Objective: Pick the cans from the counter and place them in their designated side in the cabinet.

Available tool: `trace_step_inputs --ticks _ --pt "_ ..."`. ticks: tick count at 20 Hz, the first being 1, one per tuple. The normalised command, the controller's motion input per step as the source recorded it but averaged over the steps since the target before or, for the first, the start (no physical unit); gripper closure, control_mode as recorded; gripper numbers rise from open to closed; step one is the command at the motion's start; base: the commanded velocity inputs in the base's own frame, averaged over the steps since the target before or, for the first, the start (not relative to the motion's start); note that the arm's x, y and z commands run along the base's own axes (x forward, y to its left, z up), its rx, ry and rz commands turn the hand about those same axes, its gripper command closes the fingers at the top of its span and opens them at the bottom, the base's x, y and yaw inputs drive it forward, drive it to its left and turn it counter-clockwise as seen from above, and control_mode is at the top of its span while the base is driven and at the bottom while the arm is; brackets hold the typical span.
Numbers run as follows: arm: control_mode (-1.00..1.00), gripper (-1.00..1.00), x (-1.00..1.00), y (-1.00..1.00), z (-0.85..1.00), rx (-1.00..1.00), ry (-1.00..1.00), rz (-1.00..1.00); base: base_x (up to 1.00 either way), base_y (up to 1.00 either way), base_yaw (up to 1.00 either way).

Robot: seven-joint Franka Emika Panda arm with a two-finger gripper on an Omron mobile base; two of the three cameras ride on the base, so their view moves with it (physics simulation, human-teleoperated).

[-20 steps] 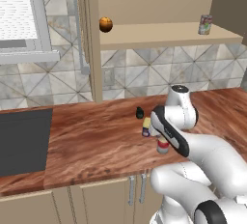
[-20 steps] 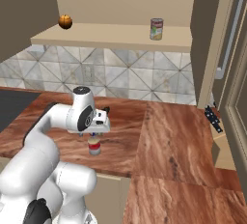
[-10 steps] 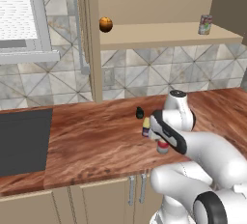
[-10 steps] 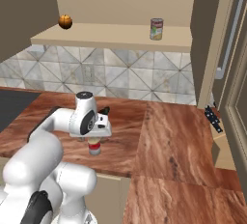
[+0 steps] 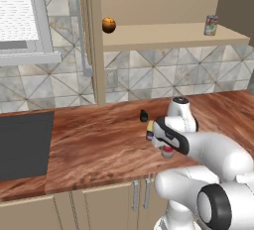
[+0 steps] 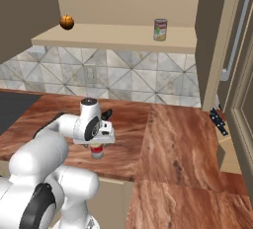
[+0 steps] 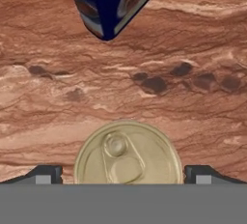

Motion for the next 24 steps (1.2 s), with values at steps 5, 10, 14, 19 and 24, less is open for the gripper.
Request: trace_step_inputs --ticks 5,10,14,19,24 --pt "-1.00 1.00 0.02 -0.02 -0.20 0.00 0.02 0.01 0.00 0.00 0.00" --pt "-1.00 1.00 -0.01 0.00 -0.03 0.01 0.00 0.00 0.00 0.00 0.00" --pt "-1.00 1.00 -0.18 0.00 0.43 0.00 -0.13 0.00 0.00 0.00 0.00" --pt "-1.00 1.00 -0.21 -0.11 0.59 0.00 -0.10 0.00 0.00 0.00 0.00" --pt "-1.00 1.00 -0.23 -0.17 0.56 0.00 -0.11 0.00 0.00 0.00 0.00"
